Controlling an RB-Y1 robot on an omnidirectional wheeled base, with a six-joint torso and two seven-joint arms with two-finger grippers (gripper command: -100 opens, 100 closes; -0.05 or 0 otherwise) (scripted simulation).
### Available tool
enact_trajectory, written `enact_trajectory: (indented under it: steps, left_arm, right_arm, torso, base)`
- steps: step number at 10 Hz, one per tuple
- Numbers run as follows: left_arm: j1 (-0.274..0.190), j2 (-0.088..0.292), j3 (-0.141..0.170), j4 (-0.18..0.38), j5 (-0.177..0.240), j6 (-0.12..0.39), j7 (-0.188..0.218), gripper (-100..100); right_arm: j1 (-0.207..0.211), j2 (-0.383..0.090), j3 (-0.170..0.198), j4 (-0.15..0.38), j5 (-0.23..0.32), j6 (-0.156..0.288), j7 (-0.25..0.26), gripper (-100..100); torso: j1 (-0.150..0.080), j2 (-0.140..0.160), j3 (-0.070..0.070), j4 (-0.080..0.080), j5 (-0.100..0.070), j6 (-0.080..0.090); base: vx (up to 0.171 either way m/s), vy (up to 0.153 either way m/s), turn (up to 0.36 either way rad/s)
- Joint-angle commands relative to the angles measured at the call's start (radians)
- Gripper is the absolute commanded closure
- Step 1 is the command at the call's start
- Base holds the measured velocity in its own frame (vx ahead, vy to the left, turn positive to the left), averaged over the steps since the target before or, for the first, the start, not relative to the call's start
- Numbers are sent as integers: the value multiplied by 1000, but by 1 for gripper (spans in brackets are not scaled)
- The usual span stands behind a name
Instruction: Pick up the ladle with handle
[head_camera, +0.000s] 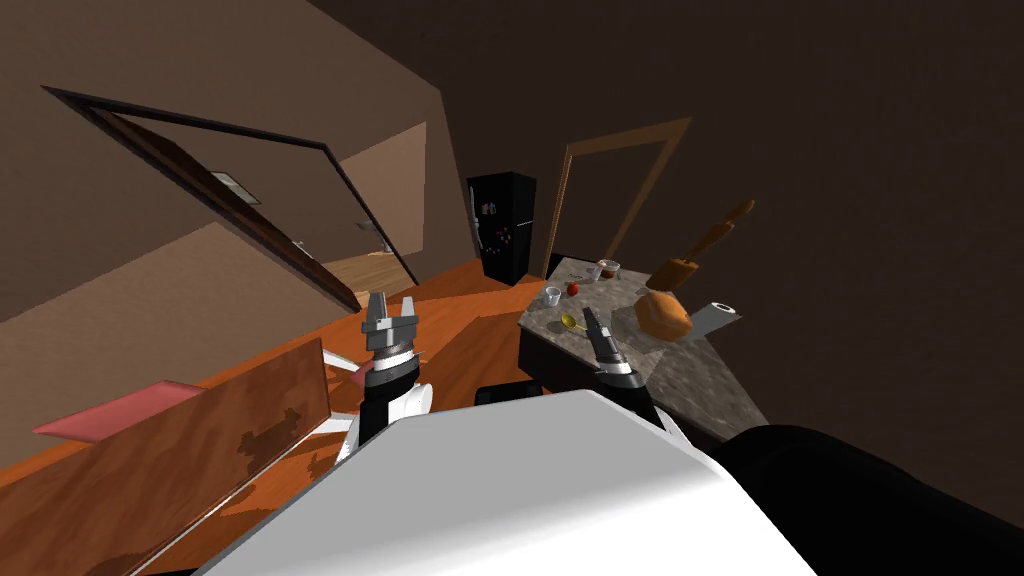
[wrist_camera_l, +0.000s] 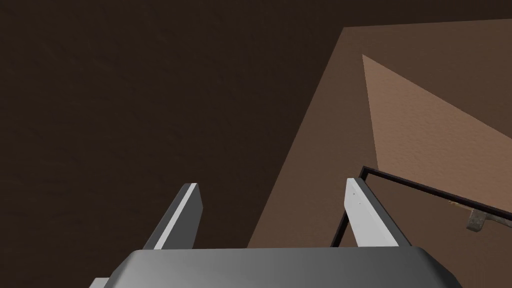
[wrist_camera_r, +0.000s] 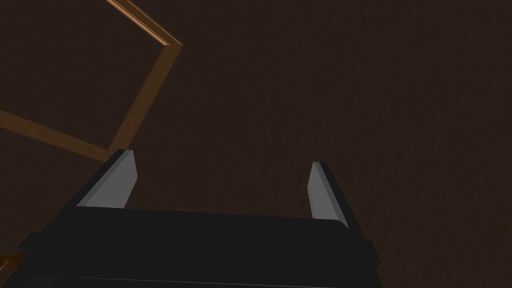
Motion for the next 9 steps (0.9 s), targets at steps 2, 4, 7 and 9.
enact_trajectory:
  steps: [2,4,7,9]
  left_arm:
    - [0,0,0,0,0,0,0,0]
    - [0,0,0,0,0,0,0,0]
    - [0,0,0,0,0,0,0,0]
    - [0,0,0,0,0,0,0,0]
  right_arm:
    - [59,-17,-6,8,19,-1,65,-100]
    - [104,-33,-15,20,34,2,118,-100]
    - [197,-65,-35,45,66,9,209,-100]
    - [239,-81,-45,59,83,13,259,-100]
  torso:
    - [0,0,0,0,0,-1]
    - [0,0,0,0,0,0]
    - [0,0,0,0,0,0]
    - [0,-1,0,0,0,0]
  base:
    - [10,8,169]
    - [12,12,148]
    - [16,14,193]
    - [20,7,157]
